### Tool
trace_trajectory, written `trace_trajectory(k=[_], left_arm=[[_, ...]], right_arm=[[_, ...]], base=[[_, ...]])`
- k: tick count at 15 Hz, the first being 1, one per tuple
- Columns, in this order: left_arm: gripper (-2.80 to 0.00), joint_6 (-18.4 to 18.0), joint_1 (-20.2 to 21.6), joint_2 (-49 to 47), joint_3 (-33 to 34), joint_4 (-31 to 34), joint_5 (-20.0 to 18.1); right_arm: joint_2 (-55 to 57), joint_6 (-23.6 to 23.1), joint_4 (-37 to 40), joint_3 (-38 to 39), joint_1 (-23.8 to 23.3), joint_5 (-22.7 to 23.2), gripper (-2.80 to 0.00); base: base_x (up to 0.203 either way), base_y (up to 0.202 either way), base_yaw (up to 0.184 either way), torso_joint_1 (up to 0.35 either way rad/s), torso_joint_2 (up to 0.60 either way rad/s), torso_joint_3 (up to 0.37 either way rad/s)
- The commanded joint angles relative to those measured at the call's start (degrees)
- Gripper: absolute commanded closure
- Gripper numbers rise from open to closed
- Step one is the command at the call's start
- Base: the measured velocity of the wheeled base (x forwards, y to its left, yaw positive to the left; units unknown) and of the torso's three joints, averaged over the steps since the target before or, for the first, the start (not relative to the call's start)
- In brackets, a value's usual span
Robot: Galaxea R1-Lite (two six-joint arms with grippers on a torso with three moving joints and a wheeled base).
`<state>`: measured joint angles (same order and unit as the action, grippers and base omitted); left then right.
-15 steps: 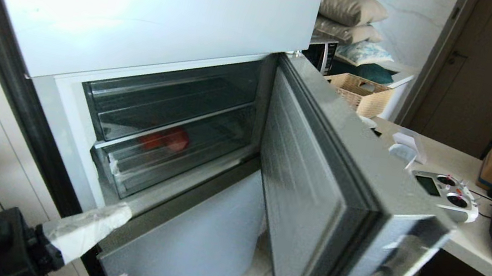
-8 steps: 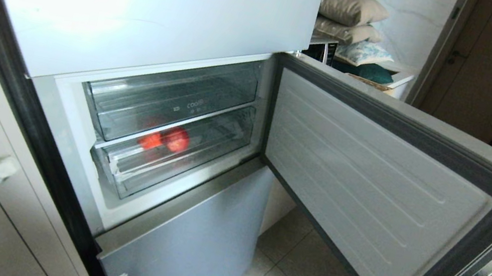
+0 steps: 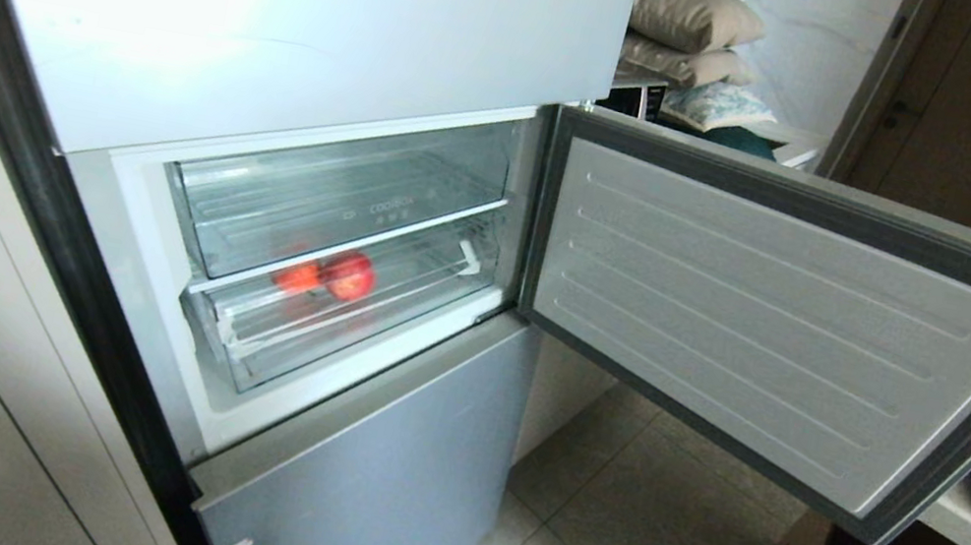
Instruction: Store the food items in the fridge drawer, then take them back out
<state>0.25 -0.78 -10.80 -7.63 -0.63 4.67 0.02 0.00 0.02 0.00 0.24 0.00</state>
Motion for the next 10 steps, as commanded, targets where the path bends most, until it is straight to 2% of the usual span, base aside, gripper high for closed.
trace_trajectory(k=[1,2,3,5,7,10], left_arm=[[0.0,-3.53,0.63,10.97,0.97,14.2,-4.1],[0.0,-7.05,0.74,10.86,1.42,16.37,-7.63],[0.0,-7.81,0.78,10.8,1.57,16.74,-8.27],[0.0,-8.09,0.78,10.73,2.55,13.96,-8.25],[0.0,-11.24,0.83,10.71,2.9,12.48,-7.7],[0.0,-11.47,0.78,10.73,3.04,12.11,-7.78]], right_arm=[[0.06,0.09,-0.02,0.0,0.02,0.0,0.0],[0.06,0.09,-0.02,0.0,0.02,0.0,0.0],[0.06,0.09,-0.02,0.0,0.02,0.0,0.0],[0.06,0.09,-0.02,0.0,0.02,0.0,0.0],[0.06,0.18,-0.02,0.0,0.02,-0.02,0.0],[0.06,0.18,-0.02,0.0,0.02,-0.09,0.0]], base=[[0.0,0.0,0.0,0.0,0.0,0.0],[0.0,0.0,0.0,0.0,0.0,0.0],[0.0,0.0,0.0,0.0,0.0,0.0],[0.0,0.0,0.0,0.0,0.0,0.0],[0.0,0.0,0.0,0.0,0.0,0.0],[0.0,0.0,0.0,0.0,0.0,0.0]])
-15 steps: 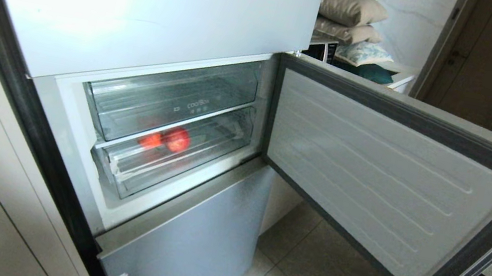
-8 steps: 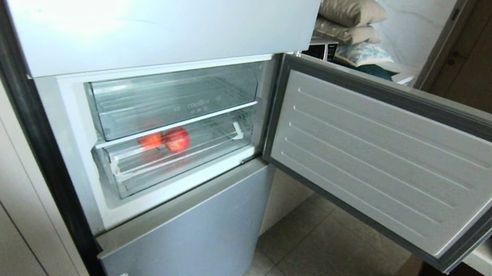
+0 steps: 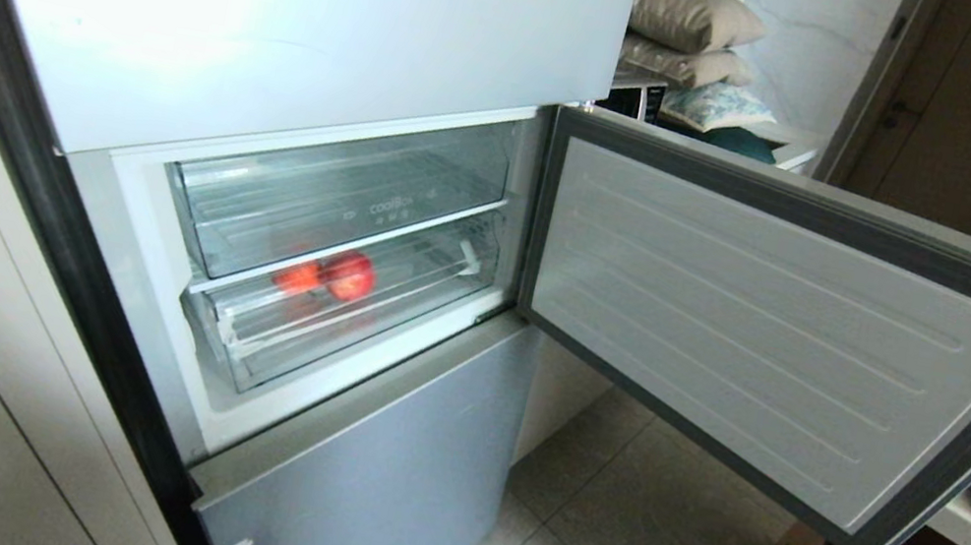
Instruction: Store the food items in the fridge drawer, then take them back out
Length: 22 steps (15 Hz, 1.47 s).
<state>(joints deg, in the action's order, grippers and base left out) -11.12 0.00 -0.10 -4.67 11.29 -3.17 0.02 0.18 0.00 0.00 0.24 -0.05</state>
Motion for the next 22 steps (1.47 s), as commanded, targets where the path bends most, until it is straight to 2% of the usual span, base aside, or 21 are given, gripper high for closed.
trace_trajectory(k=[1,4,6,8,17,22], left_arm=[[0.0,0.86,0.0,0.1,0.44,-0.31,-0.93],[0.0,5.43,0.0,0.1,0.74,-1.32,-0.38],[0.0,8.97,0.0,0.1,0.79,-1.52,2.77],[0.0,11.39,0.0,0.1,0.8,-1.54,3.96],[0.0,11.39,0.0,0.1,0.8,-1.56,3.96],[0.0,11.39,0.0,0.1,0.8,-1.58,3.96]], right_arm=[[0.06,-0.01,0.0,0.0,0.02,-0.04,0.0],[0.06,-0.05,0.0,0.0,0.02,0.05,0.0],[0.06,-0.09,0.0,0.0,0.02,0.05,0.0],[0.06,-0.09,0.0,0.0,0.02,0.05,0.0],[0.06,-0.18,0.0,0.0,0.02,0.05,0.0],[0.06,-0.18,0.0,0.0,0.02,0.05,0.0]], base=[[0.0,0.0,0.0,0.0,0.0,0.0],[0.0,0.0,0.0,0.0,0.0,0.0],[0.0,0.0,0.0,0.0,0.0,0.0],[0.0,0.0,0.0,0.0,0.0,0.0],[0.0,0.0,0.0,0.0,0.0,0.0],[0.003,-0.004,0.156,0.003,0.0,0.003]])
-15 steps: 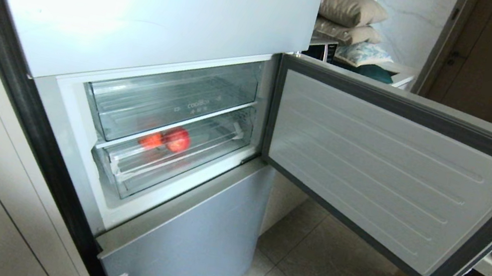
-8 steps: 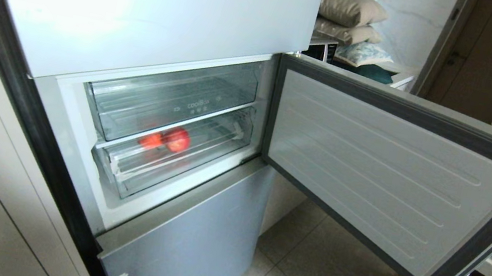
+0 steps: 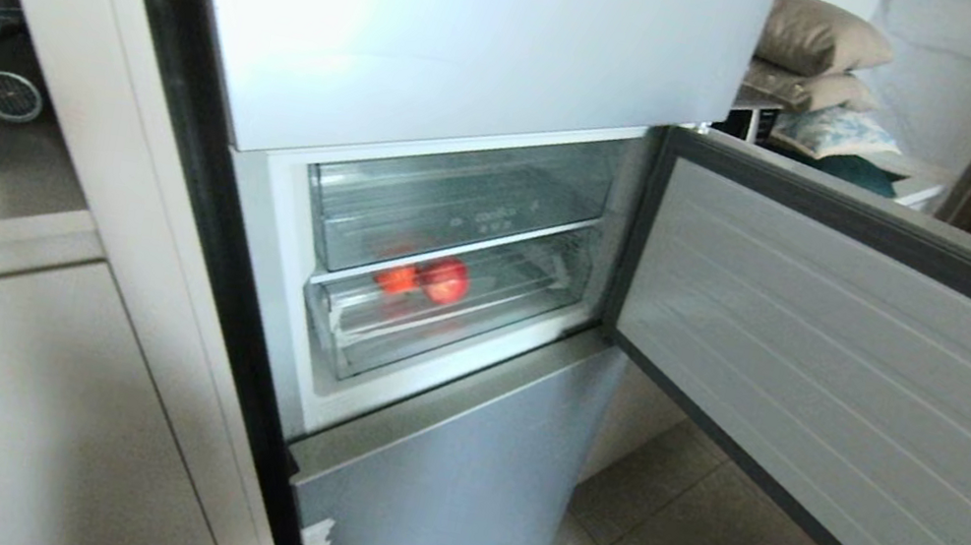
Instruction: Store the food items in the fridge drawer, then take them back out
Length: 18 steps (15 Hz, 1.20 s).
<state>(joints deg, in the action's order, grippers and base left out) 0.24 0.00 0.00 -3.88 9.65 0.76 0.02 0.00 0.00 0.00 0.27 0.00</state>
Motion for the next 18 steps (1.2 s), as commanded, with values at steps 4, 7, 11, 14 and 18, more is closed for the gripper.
trace_trajectory(k=[4,7,11,14,18], left_arm=[[0.0,0.02,0.0,0.0,0.01,0.11,0.03],[0.0,0.02,0.0,0.0,0.01,0.08,0.03],[0.0,0.02,0.0,0.0,0.01,0.11,0.03],[0.0,0.02,0.0,0.0,0.01,0.02,0.03],[0.0,0.02,0.0,0.0,0.01,0.1,0.03]], right_arm=[[0.06,0.0,0.0,0.0,0.0,0.0,0.0],[0.06,0.0,0.0,0.0,0.0,0.0,0.0],[0.06,0.0,0.0,0.0,0.0,0.0,0.0],[0.06,0.09,0.0,0.0,0.0,0.0,0.0],[0.06,0.09,0.0,0.0,0.0,0.0,0.0]], base=[[0.003,-0.008,0.173,0.001,0.0,0.004],[0.0,-0.009,0.174,0.003,0.01,0.003],[0.001,-0.006,0.178,0.002,0.0,0.003],[0.002,-0.009,0.178,0.0,0.0,0.003],[0.0,-0.007,0.176,0.003,0.0,0.004]])
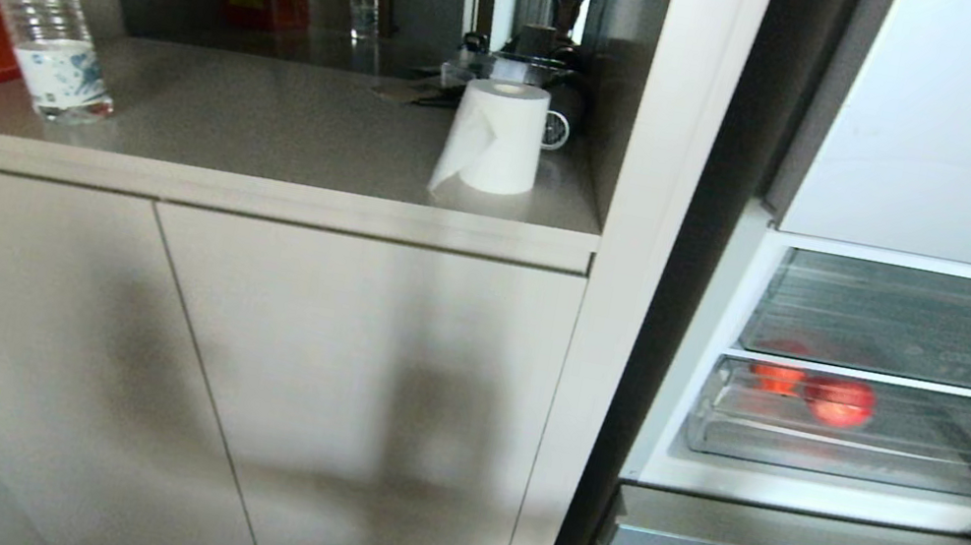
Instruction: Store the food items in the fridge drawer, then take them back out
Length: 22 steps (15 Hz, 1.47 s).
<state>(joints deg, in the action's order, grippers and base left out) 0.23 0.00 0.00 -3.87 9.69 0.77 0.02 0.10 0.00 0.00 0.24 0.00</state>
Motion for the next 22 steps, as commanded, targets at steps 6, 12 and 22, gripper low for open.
trace_trajectory(k=[6,12,22], left_arm=[[0.0,0.04,0.0,0.0,0.0,-0.02,0.02],[0.0,0.04,0.0,0.0,0.0,0.06,0.02],[0.0,0.04,0.0,0.0,0.0,0.06,0.02]], right_arm=[[0.06,-1.65,0.09,0.09,0.02,0.34,0.0],[9.82,-4.63,1.46,-9.96,0.02,0.54,0.0],[68.3,2.98,-19.3,-19.96,0.44,7.36,0.0]], base=[[0.0,-0.002,0.066,0.0,0.0,0.002],[0.0,0.0,0.0,0.0,0.0,0.0],[0.0,0.0,0.0,0.0,0.0,0.0]])
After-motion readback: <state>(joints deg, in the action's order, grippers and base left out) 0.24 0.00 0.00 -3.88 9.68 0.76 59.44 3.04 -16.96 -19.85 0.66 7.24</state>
